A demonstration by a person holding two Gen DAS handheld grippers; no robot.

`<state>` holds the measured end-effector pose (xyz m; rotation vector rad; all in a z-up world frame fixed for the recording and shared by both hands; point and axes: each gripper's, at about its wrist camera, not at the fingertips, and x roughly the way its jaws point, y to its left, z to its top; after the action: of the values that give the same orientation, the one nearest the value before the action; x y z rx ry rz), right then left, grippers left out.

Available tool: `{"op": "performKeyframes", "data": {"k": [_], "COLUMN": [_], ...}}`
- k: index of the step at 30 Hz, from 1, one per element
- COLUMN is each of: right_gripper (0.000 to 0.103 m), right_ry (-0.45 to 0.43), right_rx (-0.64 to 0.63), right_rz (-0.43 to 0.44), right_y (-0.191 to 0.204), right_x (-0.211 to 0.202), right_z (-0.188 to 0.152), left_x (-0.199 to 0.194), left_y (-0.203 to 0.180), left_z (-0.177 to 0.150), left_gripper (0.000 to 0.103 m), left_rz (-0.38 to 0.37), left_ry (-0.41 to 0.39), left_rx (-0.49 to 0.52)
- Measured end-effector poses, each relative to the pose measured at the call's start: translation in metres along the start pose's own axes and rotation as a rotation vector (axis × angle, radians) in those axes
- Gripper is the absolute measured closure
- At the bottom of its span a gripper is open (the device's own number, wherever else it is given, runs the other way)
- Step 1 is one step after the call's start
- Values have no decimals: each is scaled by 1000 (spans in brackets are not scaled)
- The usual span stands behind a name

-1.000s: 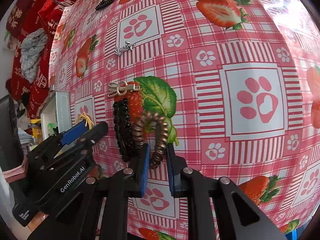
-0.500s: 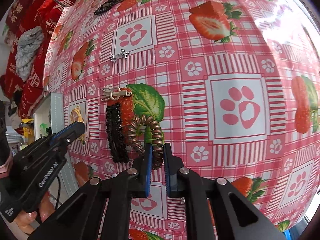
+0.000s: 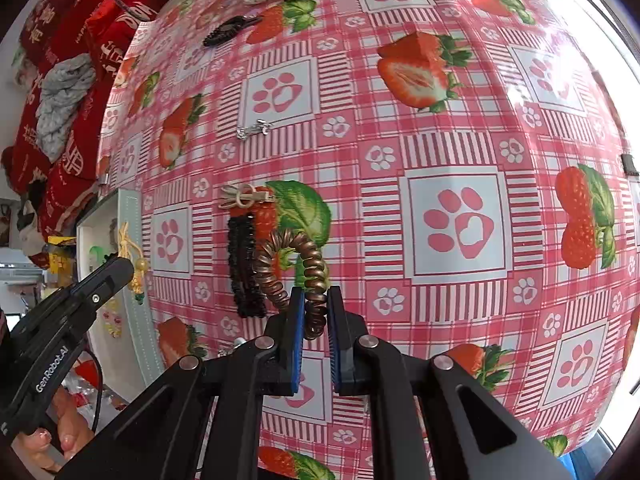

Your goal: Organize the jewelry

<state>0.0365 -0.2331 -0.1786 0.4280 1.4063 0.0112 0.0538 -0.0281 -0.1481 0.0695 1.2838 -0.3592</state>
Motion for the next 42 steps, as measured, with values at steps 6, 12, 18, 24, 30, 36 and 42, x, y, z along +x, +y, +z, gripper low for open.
{"op": "performKeyframes", "data": {"k": [6, 12, 18, 24, 30, 36, 42], "right_gripper": [91, 91, 91, 91, 91, 91, 91], "right_ry": [-9, -13, 1, 28, 62, 107, 116], "right_rx": [-44, -106, -193, -295, -399, -489, -561], "right_rz": [14, 37, 58, 80, 99, 109, 116], "right_y": [20, 52, 95, 145, 197, 242, 281], "right_x": [-9, -12, -6, 7, 25, 48, 63], "right_z": [-1, -1, -3, -8, -15, -26, -29], "left_x": [-24, -44, -57, -65, -70, -62, -48], "left_y": [18, 45, 81, 118, 154, 179, 189], "left_z": [-8, -27, -55, -86, -115, -138, -145], "left_gripper": [93, 93, 93, 93, 93, 93, 93], "left_rz": [9, 48, 89, 129, 172, 200, 216], "left_ry": [-38, -60, -63, -61, -56, -37, -31], "left_rx": [-39, -84, -166, -261, -347, -397, -395]}}
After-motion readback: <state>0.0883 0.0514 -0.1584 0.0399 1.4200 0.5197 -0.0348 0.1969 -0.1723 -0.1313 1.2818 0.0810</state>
